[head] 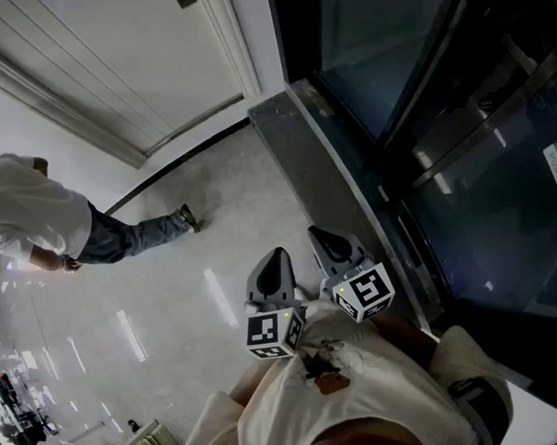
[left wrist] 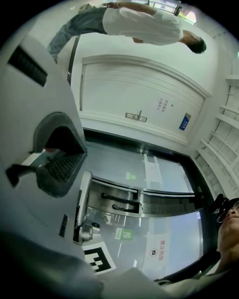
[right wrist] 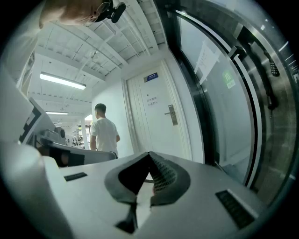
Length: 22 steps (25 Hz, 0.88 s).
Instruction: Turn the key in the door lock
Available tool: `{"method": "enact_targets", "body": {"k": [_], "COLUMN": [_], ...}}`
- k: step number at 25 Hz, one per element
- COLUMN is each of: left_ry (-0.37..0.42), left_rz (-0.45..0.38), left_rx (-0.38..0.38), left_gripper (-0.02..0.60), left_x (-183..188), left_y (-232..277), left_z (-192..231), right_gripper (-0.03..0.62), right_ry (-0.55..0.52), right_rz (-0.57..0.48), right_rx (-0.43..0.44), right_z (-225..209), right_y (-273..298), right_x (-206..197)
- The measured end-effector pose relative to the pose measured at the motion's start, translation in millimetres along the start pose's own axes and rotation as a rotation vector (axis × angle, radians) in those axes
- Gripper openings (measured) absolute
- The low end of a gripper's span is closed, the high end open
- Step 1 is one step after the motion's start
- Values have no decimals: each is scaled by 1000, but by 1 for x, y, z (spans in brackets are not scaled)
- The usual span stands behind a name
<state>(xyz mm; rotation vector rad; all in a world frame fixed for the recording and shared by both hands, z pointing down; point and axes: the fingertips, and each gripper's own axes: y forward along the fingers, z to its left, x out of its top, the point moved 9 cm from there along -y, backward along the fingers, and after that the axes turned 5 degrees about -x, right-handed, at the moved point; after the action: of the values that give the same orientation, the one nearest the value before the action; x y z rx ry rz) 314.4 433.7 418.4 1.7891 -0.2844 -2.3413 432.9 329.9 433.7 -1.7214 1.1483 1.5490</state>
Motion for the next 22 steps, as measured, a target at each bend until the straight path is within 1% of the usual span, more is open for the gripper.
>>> {"method": "enact_targets", "body": {"k": [3, 7, 10, 13, 15, 19, 22], "left_ry": [20, 18, 3, 12, 4, -14, -26], "left_rz": [-28, -36, -28, -36, -27, -4, 9], "left_rx": [5, 23, 28, 27, 32, 53, 61], "left_gripper": [6, 6, 6, 6, 6, 6, 6], "left_x": [5, 8, 9, 9, 5, 3, 9], "left_y": [12, 21, 27, 36, 41, 56, 77], "left_z": [1, 7, 6, 3, 5, 22, 46], "right_gripper": [6, 6, 6, 6, 8, 8, 8], "right_ry": [-5, -17, -23, 0, 20, -1, 3], "right_rz": [-6, -6, -11, -27, -37, -41, -28], "right_rx": [3, 20, 28, 46, 69, 68, 77], "right_z": [-11, -16, -22, -30, -34, -39, -47], "right_y": [10, 22, 27, 28, 32, 52, 81], "right_x": [3, 7, 11, 11, 11, 14, 13]}}
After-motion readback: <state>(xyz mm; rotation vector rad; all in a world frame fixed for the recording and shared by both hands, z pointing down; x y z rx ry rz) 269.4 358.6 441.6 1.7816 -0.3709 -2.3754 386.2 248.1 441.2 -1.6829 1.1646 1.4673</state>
